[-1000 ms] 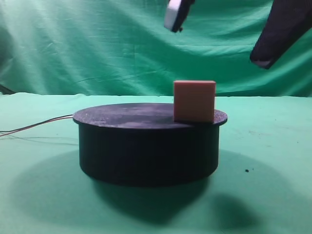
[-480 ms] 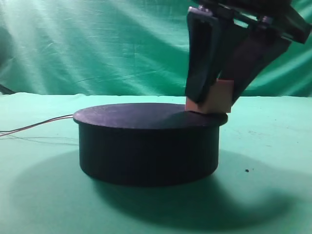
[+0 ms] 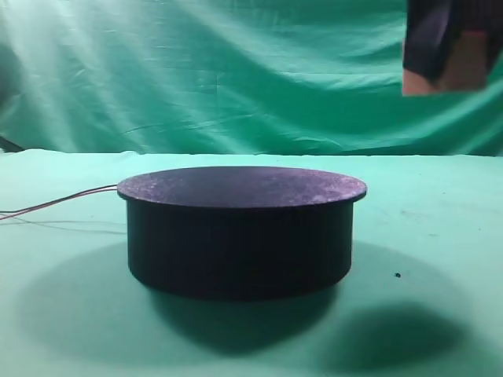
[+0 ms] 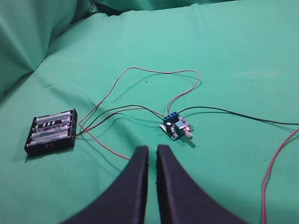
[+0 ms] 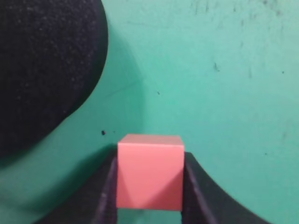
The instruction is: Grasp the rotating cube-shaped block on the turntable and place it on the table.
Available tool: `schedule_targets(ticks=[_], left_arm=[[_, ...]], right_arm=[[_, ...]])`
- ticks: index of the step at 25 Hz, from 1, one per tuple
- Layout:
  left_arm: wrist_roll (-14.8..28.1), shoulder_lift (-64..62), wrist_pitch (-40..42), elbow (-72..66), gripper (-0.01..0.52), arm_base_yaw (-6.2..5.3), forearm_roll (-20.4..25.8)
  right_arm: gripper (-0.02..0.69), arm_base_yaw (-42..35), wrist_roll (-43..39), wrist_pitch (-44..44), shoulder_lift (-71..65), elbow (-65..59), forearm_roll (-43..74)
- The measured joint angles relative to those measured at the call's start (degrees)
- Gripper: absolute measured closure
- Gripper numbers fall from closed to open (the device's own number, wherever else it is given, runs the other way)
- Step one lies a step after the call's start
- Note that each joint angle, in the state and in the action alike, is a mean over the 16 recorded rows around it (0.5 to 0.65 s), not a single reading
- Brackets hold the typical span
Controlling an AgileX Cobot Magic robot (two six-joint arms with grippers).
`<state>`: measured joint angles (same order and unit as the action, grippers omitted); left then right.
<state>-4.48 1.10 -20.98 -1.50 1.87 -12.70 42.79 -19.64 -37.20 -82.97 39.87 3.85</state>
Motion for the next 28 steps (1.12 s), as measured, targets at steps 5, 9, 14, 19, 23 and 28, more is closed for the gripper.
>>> schedule_targets(ticks=[5, 9, 14, 19, 23, 28], left_arm=[[0.0, 0.0, 0.0, 0.0, 0.514, 0.0, 0.0], [0.0, 0.0, 0.0, 0.0, 0.514, 0.0, 0.0], [0.0, 0.0, 0.0, 0.0, 0.514, 0.0, 0.0], [0.0, 0.0, 0.0, 0.0, 0.514, 0.0, 0.0], [0.0, 0.0, 0.0, 0.0, 0.514, 0.0, 0.0], [0.0, 0.0, 0.0, 0.0, 0.514, 0.0, 0.0]], right_arm=[[0.299, 0.0, -0.7, 1.0, -1.7, -0.6, -0.4], [0.223, 0.0, -1.2, -2.1, 0.0, 1.4, 0.0], [0.221, 0.0, -1.8, -8.8, 6.7, 4.5, 0.6], [0.367, 0.0, -2.2, -15.0, 16.3, 7.1, 1.2], [0.512, 0.0, -0.9, -18.0, 23.8, 7.8, 0.3], [0.639, 0.0, 2.0, -19.1, 30.6, 7.5, -2.4]])
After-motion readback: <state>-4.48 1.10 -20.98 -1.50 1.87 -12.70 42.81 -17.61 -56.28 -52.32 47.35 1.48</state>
